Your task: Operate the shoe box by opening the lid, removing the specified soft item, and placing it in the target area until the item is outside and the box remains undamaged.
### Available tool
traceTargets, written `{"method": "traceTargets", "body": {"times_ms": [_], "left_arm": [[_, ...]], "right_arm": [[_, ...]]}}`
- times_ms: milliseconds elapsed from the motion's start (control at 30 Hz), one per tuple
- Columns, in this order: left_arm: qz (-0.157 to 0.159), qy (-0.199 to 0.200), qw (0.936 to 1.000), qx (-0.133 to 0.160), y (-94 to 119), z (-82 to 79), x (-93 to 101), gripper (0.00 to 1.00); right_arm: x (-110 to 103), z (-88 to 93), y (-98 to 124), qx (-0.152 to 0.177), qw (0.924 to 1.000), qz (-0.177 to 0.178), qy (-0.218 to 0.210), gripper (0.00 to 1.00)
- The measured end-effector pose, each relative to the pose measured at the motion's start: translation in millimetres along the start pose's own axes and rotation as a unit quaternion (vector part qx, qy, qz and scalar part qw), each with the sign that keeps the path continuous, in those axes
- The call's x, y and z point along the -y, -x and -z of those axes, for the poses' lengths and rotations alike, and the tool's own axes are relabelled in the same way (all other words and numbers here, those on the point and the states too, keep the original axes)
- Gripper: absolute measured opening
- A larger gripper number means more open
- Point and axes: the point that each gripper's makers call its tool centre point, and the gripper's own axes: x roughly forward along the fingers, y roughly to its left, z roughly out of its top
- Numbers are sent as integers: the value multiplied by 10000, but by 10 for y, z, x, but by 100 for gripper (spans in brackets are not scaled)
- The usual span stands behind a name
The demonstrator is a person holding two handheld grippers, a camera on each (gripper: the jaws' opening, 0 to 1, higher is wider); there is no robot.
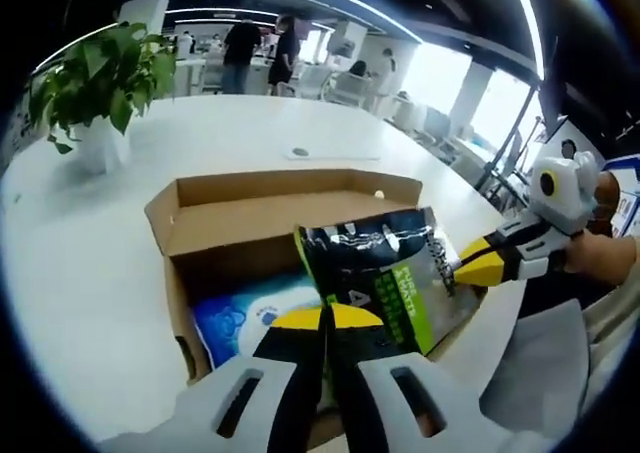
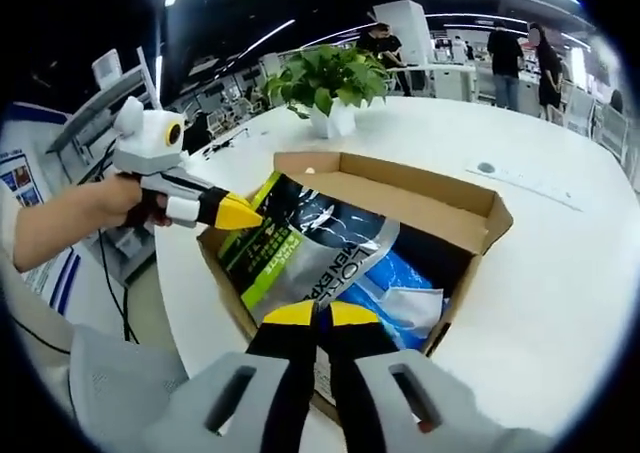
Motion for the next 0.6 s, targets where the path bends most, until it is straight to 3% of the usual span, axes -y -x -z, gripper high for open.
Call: {"method": "traceTargets", "body": {"times_ms": [600], "left_arm": [[353,-358,9987,-34,-58,-244,429,0]], "right_arm": [[212,-72,427,125,9995,56,-293,0]]}}
